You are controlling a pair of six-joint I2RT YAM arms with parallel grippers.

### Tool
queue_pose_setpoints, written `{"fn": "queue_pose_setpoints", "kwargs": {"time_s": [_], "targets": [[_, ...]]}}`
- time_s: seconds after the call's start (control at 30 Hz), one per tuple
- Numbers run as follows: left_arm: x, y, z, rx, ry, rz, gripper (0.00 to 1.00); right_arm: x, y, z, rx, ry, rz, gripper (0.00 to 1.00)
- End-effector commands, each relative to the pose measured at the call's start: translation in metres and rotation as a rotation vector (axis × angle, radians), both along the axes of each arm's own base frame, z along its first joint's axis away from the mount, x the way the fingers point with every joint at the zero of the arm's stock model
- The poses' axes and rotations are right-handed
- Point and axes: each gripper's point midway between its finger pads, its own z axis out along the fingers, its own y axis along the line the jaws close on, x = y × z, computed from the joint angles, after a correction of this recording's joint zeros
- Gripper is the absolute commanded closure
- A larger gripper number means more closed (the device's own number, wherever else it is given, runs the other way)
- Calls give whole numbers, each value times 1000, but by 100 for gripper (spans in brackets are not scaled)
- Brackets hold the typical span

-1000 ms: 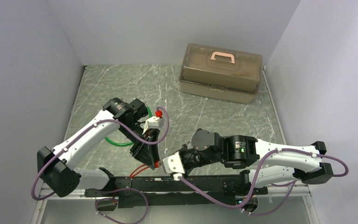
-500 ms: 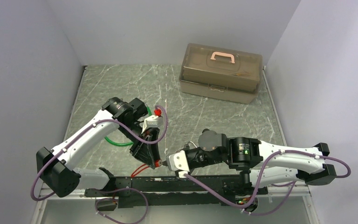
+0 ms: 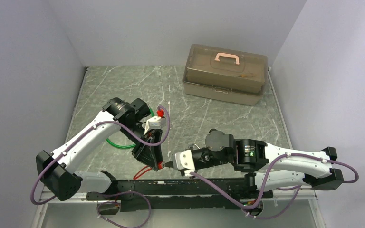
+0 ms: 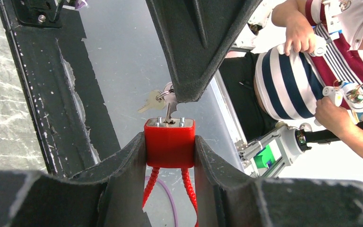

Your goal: Unlock with the key

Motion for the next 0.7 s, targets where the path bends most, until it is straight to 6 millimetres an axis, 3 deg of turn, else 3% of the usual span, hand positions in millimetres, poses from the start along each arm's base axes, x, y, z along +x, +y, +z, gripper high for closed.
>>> {"fn": "queue_pose_setpoints", "kwargs": {"time_s": [0.0, 0.43, 0.67], "targets": [[0, -5, 32, -127, -44, -4, 100, 3, 8, 4, 50, 28, 13, 100], [-1, -4, 42, -158, -87, -6, 100, 9, 11, 2, 105, 76, 12, 100], [9, -6, 59, -217, -89, 35, 100, 10, 9, -8, 112, 102, -7, 100]]}}
